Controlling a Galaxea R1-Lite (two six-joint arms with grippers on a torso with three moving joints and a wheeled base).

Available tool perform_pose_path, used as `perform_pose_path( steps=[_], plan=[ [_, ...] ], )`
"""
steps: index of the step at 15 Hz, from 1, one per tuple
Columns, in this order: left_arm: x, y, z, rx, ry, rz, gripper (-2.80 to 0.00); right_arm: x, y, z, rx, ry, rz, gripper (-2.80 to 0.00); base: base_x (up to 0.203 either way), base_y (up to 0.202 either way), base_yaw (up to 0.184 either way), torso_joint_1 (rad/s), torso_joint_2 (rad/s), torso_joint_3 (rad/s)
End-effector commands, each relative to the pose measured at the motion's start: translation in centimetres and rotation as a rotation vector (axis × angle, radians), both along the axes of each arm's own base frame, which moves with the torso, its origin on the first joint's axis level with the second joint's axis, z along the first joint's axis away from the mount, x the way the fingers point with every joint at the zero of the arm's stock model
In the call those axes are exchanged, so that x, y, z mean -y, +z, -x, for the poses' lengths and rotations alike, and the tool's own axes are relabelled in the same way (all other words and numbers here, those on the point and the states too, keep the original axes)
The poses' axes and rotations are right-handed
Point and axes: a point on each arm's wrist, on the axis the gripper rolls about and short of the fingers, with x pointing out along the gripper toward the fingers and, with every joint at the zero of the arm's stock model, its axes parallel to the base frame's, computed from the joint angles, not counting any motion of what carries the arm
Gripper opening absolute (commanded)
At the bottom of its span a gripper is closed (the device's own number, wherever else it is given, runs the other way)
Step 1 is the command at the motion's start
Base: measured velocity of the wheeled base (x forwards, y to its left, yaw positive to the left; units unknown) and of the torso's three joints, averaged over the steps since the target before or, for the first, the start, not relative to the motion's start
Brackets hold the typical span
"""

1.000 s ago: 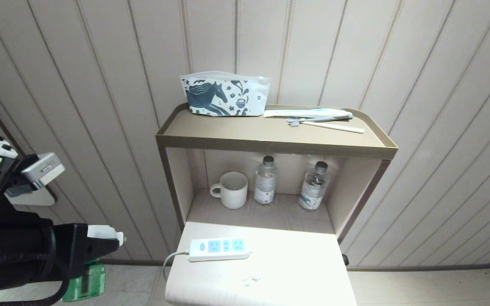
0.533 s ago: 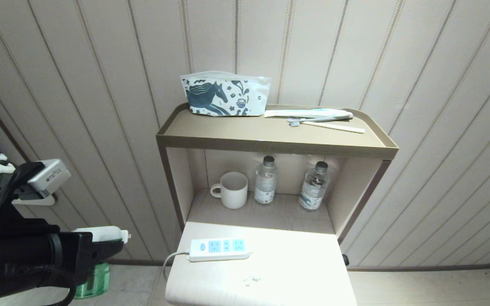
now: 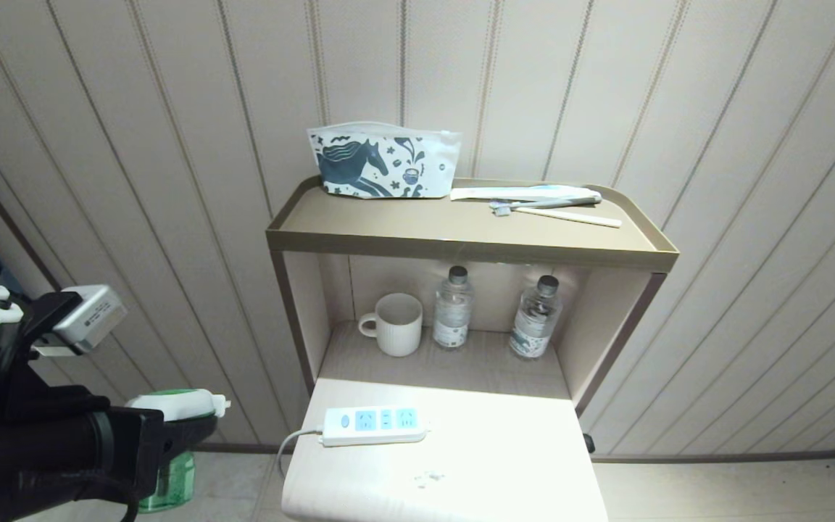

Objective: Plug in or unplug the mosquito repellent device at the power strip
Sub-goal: Place the mosquito repellent liquid on the table

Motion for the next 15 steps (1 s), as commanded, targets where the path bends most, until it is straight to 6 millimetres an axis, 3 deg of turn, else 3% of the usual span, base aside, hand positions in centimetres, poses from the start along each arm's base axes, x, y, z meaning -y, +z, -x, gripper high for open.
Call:
perform_pose_path(
  steps=[1, 6, 9, 15],
  plan=[
    [-0.3, -0.6, 0.3, -0.002, 0.000, -0.008, -2.80, 0.0, -0.1, 0.0, -0.001, -0.001, -0.009, -2.80, 0.000, 0.000, 0.000, 0.000, 0.00, 0.000],
    [-1.5, 0.0, 1.9, 0.117, -0.049, 0.006, -2.80, 0.0, -0.1, 0.0, -0.002, -0.006, -0.015, -2.80, 0.000, 0.000, 0.000, 0.000, 0.00, 0.000],
    [-3.2, -0.1, 4.0, 0.215, -0.136, -0.073, -2.80, 0.0, -0.1, 0.0, -0.002, -0.009, -0.015, -2.80, 0.000, 0.000, 0.000, 0.000, 0.00, 0.000],
    [-3.5, 0.2, 4.3, 0.264, -0.201, -0.173, -2.80, 0.0, -0.1, 0.0, -0.001, -0.008, -0.015, -2.80, 0.000, 0.000, 0.000, 0.000, 0.00, 0.000]
  ],
)
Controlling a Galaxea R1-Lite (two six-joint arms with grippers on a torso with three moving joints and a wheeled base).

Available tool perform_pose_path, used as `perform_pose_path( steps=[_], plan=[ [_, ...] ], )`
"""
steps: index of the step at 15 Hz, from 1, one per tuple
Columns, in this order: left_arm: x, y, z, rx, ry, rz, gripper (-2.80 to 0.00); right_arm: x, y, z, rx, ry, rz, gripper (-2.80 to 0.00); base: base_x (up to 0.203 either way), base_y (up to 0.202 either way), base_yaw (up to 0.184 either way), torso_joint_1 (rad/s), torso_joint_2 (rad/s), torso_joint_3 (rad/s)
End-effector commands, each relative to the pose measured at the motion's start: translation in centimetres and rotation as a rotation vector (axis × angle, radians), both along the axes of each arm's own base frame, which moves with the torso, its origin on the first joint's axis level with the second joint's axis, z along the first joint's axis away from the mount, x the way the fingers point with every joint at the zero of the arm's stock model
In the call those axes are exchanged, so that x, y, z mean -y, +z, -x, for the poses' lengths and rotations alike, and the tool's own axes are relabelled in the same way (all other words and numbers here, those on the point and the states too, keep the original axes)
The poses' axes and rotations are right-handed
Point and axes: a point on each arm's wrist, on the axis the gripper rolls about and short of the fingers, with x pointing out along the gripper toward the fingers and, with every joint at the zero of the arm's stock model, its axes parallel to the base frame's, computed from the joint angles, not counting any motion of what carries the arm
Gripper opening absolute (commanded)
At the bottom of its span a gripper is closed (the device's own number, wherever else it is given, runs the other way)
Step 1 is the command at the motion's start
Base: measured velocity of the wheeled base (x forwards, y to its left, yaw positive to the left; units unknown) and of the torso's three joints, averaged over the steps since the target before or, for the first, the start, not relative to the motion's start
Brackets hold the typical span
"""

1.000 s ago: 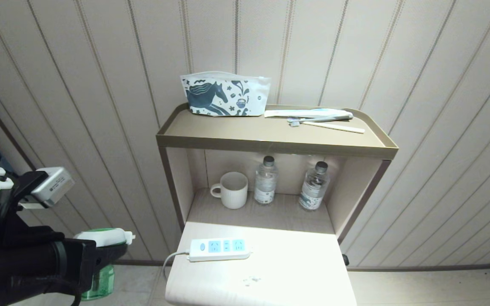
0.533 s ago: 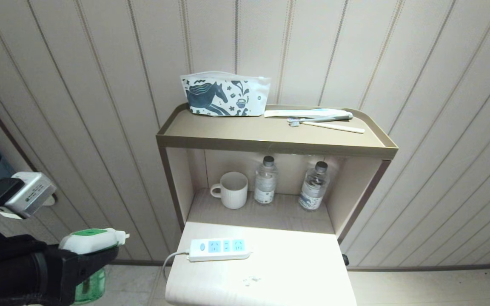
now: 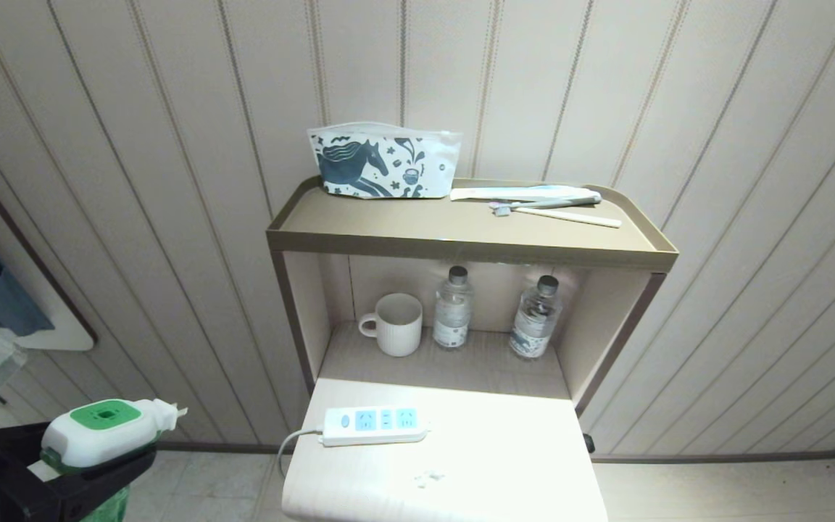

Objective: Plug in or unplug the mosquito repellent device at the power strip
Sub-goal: Place the mosquito repellent liquid on the table

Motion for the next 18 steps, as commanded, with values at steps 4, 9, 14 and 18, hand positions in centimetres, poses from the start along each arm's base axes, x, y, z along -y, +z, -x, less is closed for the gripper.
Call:
perform_pose_path(
  steps=[4, 9, 14, 18],
  plan=[
    [0.0, 0.4, 0.0, 0.009, 0.001, 0.007, -2.80, 0.0, 0.0, 0.0, -0.001, 0.003, 0.000, -2.80, 0.000, 0.000, 0.000, 0.000, 0.00, 0.000],
    [0.2, 0.0, -0.2, -0.022, 0.004, -0.010, -2.80, 0.0, 0.0, 0.0, -0.002, 0.003, 0.001, -2.80, 0.000, 0.000, 0.000, 0.000, 0.00, 0.000],
    [0.4, 0.5, -1.2, -0.019, 0.078, -0.024, -2.80, 0.0, 0.0, 0.0, 0.000, 0.002, -0.001, -2.80, 0.000, 0.000, 0.000, 0.000, 0.00, 0.000],
    [0.6, 0.6, -1.7, -0.014, 0.146, -0.024, -2.80, 0.0, 0.0, 0.0, -0.002, 0.002, 0.000, -2.80, 0.000, 0.000, 0.000, 0.000, 0.00, 0.000]
  ],
)
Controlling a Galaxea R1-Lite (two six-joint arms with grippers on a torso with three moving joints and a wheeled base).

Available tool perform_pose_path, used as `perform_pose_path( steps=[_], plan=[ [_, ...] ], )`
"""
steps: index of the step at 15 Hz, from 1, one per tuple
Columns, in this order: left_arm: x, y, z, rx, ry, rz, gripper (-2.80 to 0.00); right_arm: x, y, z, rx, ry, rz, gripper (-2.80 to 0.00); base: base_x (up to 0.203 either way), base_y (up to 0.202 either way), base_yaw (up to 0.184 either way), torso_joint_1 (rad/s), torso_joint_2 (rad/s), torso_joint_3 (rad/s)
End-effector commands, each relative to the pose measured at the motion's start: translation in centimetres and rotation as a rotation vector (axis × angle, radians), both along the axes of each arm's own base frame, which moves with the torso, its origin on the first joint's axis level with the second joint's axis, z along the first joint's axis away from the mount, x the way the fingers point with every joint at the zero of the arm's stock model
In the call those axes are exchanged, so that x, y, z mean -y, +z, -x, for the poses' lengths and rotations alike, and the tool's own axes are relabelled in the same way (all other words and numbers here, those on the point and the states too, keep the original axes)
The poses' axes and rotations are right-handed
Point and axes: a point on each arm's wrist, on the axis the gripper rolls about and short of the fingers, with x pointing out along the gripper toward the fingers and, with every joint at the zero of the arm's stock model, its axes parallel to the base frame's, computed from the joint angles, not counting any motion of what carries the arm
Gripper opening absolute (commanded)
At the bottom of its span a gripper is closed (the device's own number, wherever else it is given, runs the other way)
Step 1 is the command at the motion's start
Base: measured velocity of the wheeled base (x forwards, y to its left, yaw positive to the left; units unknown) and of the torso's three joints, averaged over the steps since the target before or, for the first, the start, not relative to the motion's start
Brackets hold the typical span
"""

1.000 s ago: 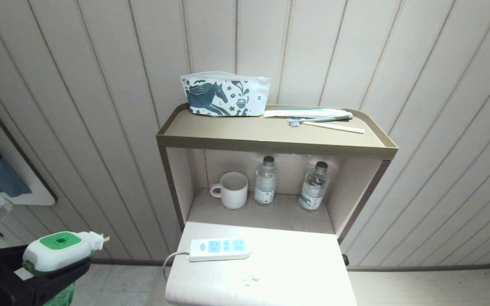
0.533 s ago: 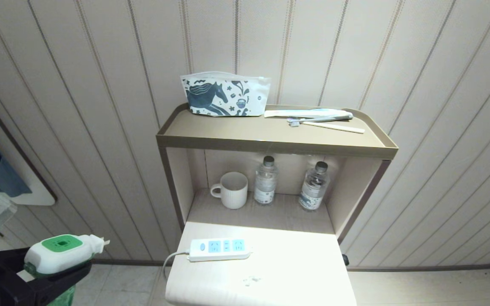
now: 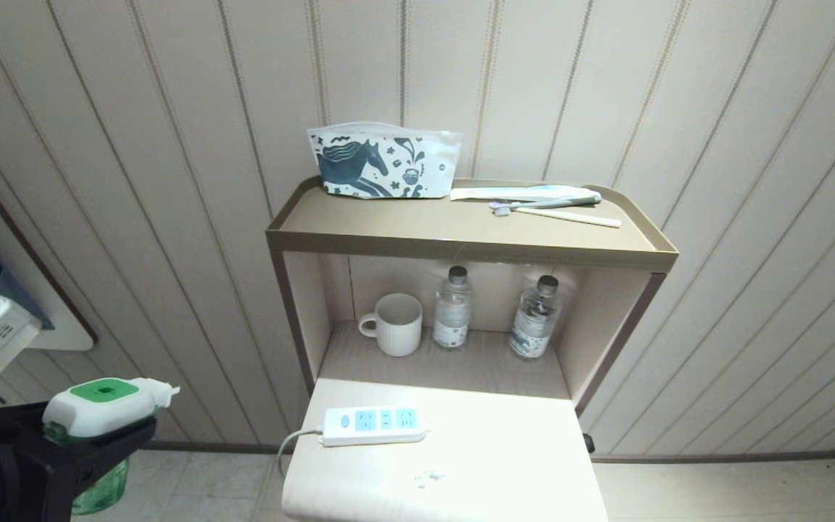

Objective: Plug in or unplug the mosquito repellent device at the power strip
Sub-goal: Place the mosquito repellent liquid on the table

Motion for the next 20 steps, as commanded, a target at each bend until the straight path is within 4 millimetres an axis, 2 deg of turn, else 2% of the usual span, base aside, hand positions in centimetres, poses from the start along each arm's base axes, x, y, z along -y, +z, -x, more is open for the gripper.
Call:
perform_pose_path(
  steps=[1, 4, 7, 15, 20],
  plan=[
    [-0.6, -0.1, -1.2, -0.026, 0.083, -0.001, -2.80, 0.0, 0.0, 0.0, -0.003, 0.001, 0.000, -2.80, 0.000, 0.000, 0.000, 0.000, 0.00, 0.000],
    [-2.8, -0.2, -2.4, -0.036, 0.162, 0.032, -2.80, 0.0, 0.0, 0.0, -0.003, 0.000, 0.000, -2.80, 0.000, 0.000, 0.000, 0.000, 0.00, 0.000],
    [-4.6, 0.3, -1.8, 0.016, 0.109, 0.052, -2.80, 0.0, 0.0, 0.0, -0.003, 0.002, 0.000, -2.80, 0.000, 0.000, 0.000, 0.000, 0.00, 0.000],
    [-4.7, -0.2, -1.5, 0.042, 0.107, 0.051, -2.80, 0.0, 0.0, 0.0, -0.003, 0.000, 0.000, -2.80, 0.000, 0.000, 0.000, 0.000, 0.00, 0.000],
    [-4.7, 0.5, -1.9, 0.026, 0.106, 0.050, -2.80, 0.0, 0.0, 0.0, -0.003, 0.000, 0.000, -2.80, 0.000, 0.000, 0.000, 0.000, 0.00, 0.000]
  ],
)
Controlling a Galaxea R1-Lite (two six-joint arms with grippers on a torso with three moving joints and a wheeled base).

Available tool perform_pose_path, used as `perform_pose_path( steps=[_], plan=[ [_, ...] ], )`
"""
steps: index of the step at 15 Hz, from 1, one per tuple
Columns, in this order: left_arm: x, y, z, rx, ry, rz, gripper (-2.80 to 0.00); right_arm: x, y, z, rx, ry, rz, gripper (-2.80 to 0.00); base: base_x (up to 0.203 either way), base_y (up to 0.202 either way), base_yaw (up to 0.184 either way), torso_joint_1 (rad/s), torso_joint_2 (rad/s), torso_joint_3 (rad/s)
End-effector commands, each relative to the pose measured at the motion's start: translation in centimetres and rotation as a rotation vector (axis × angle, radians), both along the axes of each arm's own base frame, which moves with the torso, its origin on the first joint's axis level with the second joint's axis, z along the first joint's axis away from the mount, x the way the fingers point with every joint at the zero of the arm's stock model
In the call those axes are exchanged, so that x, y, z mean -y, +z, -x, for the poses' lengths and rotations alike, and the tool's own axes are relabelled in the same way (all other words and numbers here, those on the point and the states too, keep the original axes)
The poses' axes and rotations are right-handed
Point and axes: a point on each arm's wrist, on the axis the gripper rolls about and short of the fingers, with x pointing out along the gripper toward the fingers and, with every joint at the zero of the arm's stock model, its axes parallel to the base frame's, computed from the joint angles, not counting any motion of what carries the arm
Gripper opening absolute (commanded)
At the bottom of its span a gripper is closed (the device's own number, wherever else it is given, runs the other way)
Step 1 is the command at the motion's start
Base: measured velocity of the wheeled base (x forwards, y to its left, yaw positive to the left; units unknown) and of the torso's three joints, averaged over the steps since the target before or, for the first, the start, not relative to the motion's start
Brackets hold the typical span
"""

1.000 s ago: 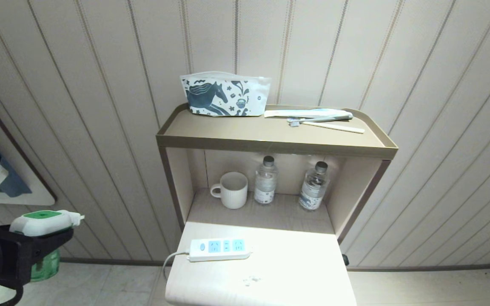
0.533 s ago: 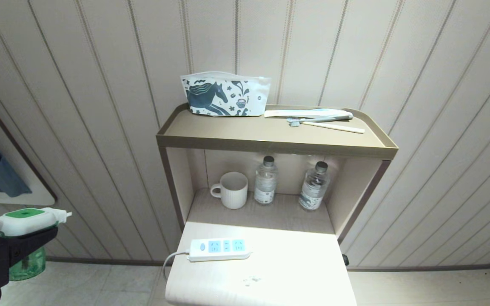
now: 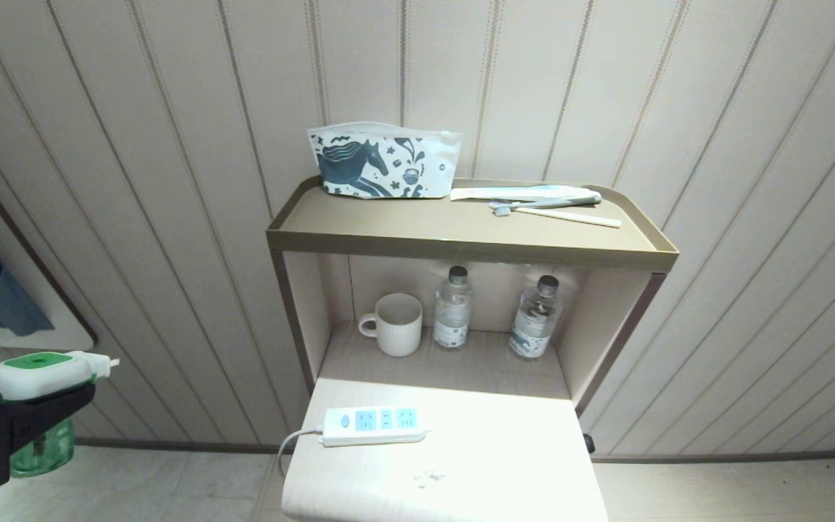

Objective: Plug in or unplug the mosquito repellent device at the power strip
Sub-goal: Place the mosquito repellent liquid on the table

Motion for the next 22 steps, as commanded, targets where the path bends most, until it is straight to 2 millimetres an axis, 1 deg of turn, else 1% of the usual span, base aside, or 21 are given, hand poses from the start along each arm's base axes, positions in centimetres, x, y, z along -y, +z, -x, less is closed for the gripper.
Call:
perform_pose_path(
  steps=[1, 4, 6, 9, 14, 22],
  plan=[
    [0.06, 0.13, -0.49, -0.010, -0.003, 0.001, -2.80, 0.00, 0.00, -0.02, -0.002, 0.000, 0.001, -2.80, 0.000, 0.000, 0.000, 0.000, 0.00, 0.000],
    [0.11, -0.01, -0.90, -0.026, -0.002, 0.008, -2.80, 0.00, 0.00, -0.02, -0.002, 0.001, 0.001, -2.80, 0.000, 0.000, 0.000, 0.000, 0.00, 0.000],
    [0.04, 0.14, -0.56, -0.013, 0.011, 0.003, -2.80, 0.00, 0.01, -0.01, -0.002, 0.001, 0.001, -2.80, 0.000, 0.000, 0.000, 0.000, 0.00, 0.000],
    [-0.03, 0.11, -0.55, -0.014, 0.037, -0.013, -2.80, 0.00, 0.00, -0.02, -0.002, -0.002, 0.001, -2.80, 0.000, 0.000, 0.000, 0.000, 0.00, 0.000],
    [0.02, -0.08, -0.94, -0.028, 0.037, -0.015, -2.80, 0.00, 0.00, -0.02, -0.003, -0.002, -0.001, -2.80, 0.000, 0.000, 0.000, 0.000, 0.00, 0.000],
    [0.02, 0.01, -0.63, -0.017, 0.024, -0.005, -2.80, -0.01, 0.03, -0.02, -0.004, -0.002, -0.004, -2.80, 0.000, 0.000, 0.000, -0.143, 0.31, 0.163]
  ],
)
